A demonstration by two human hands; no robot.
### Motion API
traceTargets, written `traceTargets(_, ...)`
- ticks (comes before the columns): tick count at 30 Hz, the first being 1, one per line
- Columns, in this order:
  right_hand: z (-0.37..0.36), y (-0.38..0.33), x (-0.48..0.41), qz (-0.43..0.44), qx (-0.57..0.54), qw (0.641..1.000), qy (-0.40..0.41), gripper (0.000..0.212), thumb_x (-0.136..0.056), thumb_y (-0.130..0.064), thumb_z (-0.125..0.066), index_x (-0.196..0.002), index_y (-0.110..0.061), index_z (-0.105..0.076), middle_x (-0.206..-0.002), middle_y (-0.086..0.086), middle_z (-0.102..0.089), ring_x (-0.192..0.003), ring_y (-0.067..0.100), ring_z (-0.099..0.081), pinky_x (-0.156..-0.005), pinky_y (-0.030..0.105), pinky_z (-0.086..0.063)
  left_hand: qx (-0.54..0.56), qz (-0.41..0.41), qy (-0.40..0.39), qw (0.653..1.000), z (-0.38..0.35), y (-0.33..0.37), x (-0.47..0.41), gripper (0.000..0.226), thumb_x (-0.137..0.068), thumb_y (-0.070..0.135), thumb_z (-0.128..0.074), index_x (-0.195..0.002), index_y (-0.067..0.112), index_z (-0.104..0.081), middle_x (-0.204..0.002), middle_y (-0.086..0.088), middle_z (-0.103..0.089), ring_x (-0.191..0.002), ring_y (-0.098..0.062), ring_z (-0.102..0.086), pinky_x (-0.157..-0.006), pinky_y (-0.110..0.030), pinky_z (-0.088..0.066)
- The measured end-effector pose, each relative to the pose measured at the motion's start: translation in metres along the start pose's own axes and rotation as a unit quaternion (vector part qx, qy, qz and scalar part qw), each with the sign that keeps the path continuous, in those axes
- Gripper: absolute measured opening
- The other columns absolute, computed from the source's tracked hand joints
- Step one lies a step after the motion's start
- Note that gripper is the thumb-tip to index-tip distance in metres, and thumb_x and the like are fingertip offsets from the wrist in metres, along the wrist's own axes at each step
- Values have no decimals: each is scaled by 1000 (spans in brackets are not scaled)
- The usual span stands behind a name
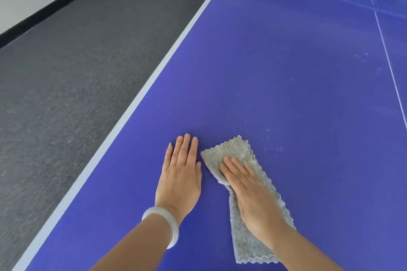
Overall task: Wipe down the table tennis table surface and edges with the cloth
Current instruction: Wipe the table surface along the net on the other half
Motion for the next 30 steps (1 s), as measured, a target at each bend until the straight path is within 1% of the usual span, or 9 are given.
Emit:
traceTargets(3,16,53,28,-23,-18,1000,-5,56,-101,-8,-26,-155,-23,-26,-164,-12,-15,-151,8,-12,-123,31,-7,4,8,8,1000,-4,-2,1,61,-101,32,-13,-154,6,-23,-161,-8,-24,-150,-22,-18,-123,-42,-16)
traceTargets(7,46,127,-15,-269,-37,957,99,66,-97,8,-29,-156,-20,-22,-163,-11,-10,-151,3,-1,-124,25,2,-19,12,-13,1000,-6,-2,-2,62,-100,32,-12,-153,5,-28,-161,-10,-24,-150,-24,-18,-123,-44,-18)
traceTargets(10,39,116,-65,-350,-56,925,136,76,-88,14,-27,-158,-10,-9,-166,3,-2,-153,14,7,-123,31,9,-32,14,-17,999,-7,-2,-2,64,-98,31,-11,-153,4,-27,-161,-10,-23,-151,-24,-16,-123,-43,-15)
traceTargets(16,-7,-16,-44,15,-29,999,32,56,-101,-6,-31,-156,-15,-25,-164,-1,-15,-153,12,-6,-124,30,2,-24,8,-2,1000,-2,1,0,62,-97,28,-16,-149,2,-37,-158,-12,-31,-148,-26,-25,-122,-44,-20)
traceTargets(18,11,32,-29,-21,-46,998,36,54,-101,-3,-32,-153,-16,-34,-162,-2,-23,-151,14,-17,-124,29,-3,-26,11,5,1000,-3,2,0,59,-98,28,-21,-151,3,-33,-159,-10,-28,-149,-24,-22,-123,-43,-17)
traceTargets(20,38,102,-30,-181,-51,979,77,52,-103,-3,-36,-153,-15,-32,-162,1,-23,-151,19,-20,-124,28,-3,-24,17,3,1000,-5,2,-1,57,-100,26,-26,-152,4,-30,-161,-9,-25,-150,-24,-19,-123,-42,-13)
traceTargets(22,56,148,-42,-326,-26,938,115,54,-104,-9,-30,-157,-13,-20,-165,3,-13,-153,19,-8,-125,33,0,-28,15,-1,999,-7,1,-1,55,-102,24,-27,-154,5,-26,-162,-8,-21,-151,-23,-14,-124,-40,-8)
traceTargets(24,53,133,-66,-372,-18,918,139,57,-103,-9,-25,-158,-10,-10,-166,5,-3,-153,19,4,-124,36,4,-31,15,-7,999,-8,-1,-1,58,-101,26,-26,-155,6,-21,-163,-7,-16,-152,-22,-9,-124,-39,-3)
traceTargets(30,-11,-32,-21,-52,10,997,51,53,-104,-16,-30,-156,-11,-24,-165,3,-15,-153,15,-5,-125,36,-5,-15,6,3,1000,-3,0,2,58,-101,27,-16,-154,5,-26,-162,-9,-20,-152,-22,-12,-124,-39,-6)
Point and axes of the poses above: each hand's wrist, its own x-axis away from the middle knuckle, its own z-axis out of the back of the hand, y = z × x, the point moved 7 cm from there along -x, towards the middle knuckle
